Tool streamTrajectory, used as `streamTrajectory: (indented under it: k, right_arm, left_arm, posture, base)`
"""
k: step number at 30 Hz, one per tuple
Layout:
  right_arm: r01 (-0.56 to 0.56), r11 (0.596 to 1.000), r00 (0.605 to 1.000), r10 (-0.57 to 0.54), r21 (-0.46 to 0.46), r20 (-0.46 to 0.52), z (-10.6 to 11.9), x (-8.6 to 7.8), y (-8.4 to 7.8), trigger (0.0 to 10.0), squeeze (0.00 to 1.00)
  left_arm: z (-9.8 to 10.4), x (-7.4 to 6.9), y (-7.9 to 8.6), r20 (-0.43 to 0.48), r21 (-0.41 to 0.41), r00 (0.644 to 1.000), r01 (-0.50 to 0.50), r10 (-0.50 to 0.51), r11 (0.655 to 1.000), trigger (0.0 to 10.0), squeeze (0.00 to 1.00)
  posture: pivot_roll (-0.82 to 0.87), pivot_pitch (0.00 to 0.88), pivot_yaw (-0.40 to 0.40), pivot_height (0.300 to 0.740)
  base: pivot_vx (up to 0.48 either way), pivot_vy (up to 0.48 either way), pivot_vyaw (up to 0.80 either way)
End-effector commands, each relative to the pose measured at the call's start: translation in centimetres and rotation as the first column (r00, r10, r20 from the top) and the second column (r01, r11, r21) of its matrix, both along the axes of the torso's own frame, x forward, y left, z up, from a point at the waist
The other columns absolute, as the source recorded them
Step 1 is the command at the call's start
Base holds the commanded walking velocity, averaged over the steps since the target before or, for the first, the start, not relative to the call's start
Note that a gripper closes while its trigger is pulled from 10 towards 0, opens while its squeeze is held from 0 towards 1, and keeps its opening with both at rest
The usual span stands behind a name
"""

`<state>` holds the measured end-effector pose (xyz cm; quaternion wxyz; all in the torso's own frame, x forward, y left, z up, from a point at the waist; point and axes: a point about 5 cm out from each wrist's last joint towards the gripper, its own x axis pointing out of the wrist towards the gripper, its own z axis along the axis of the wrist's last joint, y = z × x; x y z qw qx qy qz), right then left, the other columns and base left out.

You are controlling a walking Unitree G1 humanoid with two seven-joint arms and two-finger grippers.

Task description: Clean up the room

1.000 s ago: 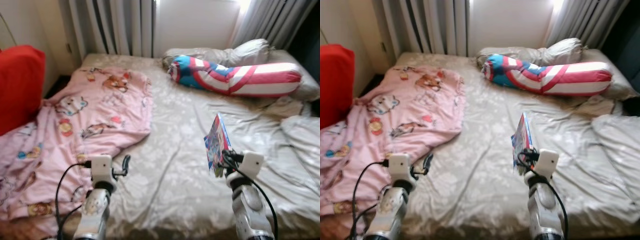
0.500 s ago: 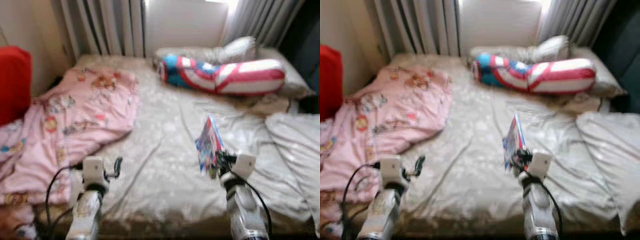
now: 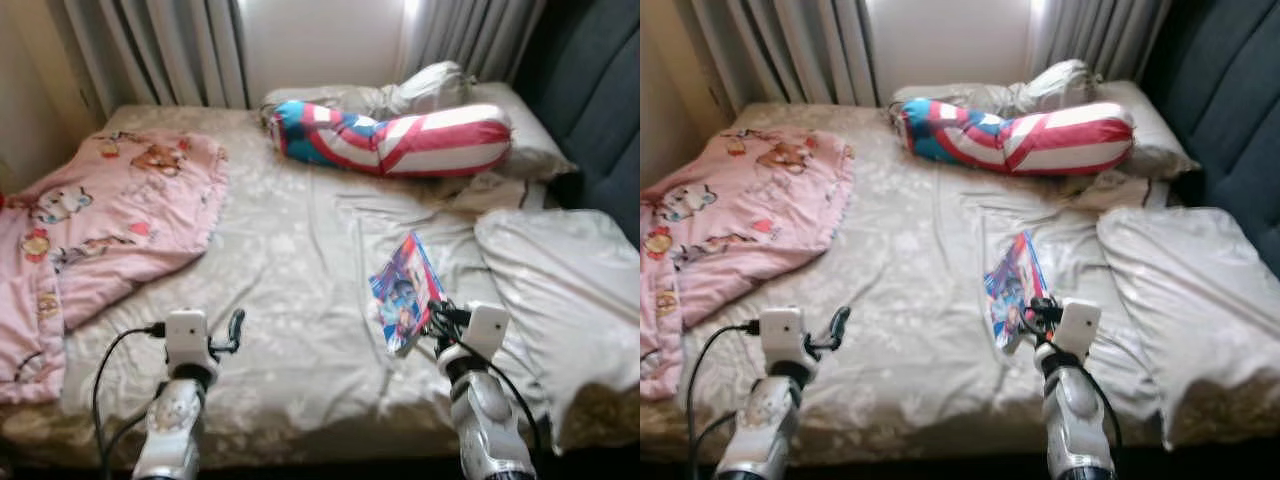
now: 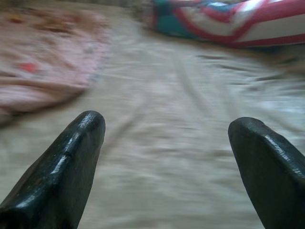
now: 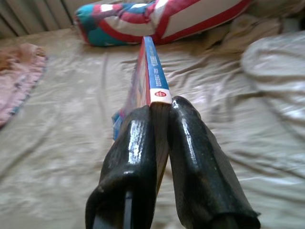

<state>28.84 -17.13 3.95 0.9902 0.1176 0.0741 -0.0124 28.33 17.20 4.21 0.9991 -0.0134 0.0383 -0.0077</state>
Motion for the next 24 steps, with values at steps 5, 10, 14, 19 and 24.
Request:
streamTrajectory:
  k: [5,10,14,19,24]
  right_arm:
    - [0.005,1.000,0.998,-0.006,0.002,0.065,1.35,0.70,0.05,10.0,0.00]
    - [0.005,1.000,0.998,-0.005,0.001,0.065,1.33,0.68,0.03,10.0,0.00]
    - [0.005,1.000,0.998,-0.005,0.001,0.065,1.33,0.67,0.01,10.0,0.00]
    - [0.006,1.000,0.998,-0.006,0.000,0.064,1.32,0.66,0.01,10.0,0.00]
    - [0.007,1.000,0.998,-0.007,-0.001,0.062,1.28,0.64,0.00,10.0,0.00]
  left_arm:
    - [0.08,-0.06,1.03,-0.002,0.022,1.000,-0.022,0.022,1.000,10.0,0.00]
    - [0.10,-0.07,1.00,-0.001,0.021,1.000,-0.021,0.021,1.000,10.0,0.00]
    - [0.10,-0.08,0.95,-0.001,0.021,1.000,-0.019,0.019,1.000,10.0,0.00]
    - [0.08,-0.12,0.91,-0.002,0.021,1.000,-0.014,0.014,1.000,10.0,0.00]
    - [0.04,-0.15,0.92,-0.004,0.020,1.000,-0.014,0.014,1.000,10.0,0.00]
  posture:
    - [-0.05,0.054,-0.076,0.740]
    - [-0.05,0.055,-0.076,0.740]
    - [-0.05,0.056,-0.076,0.740]
    - [-0.05,0.056,-0.077,0.740]
    - [-0.05,0.057,-0.077,0.740]
  base:
    - [0.000,-0.130,0.00]
    - [0.000,0.000,0.00]
    - [0.000,0.000,0.00]
    - [0.000,0.000,0.00]
    - [0.000,0.000,0.00]
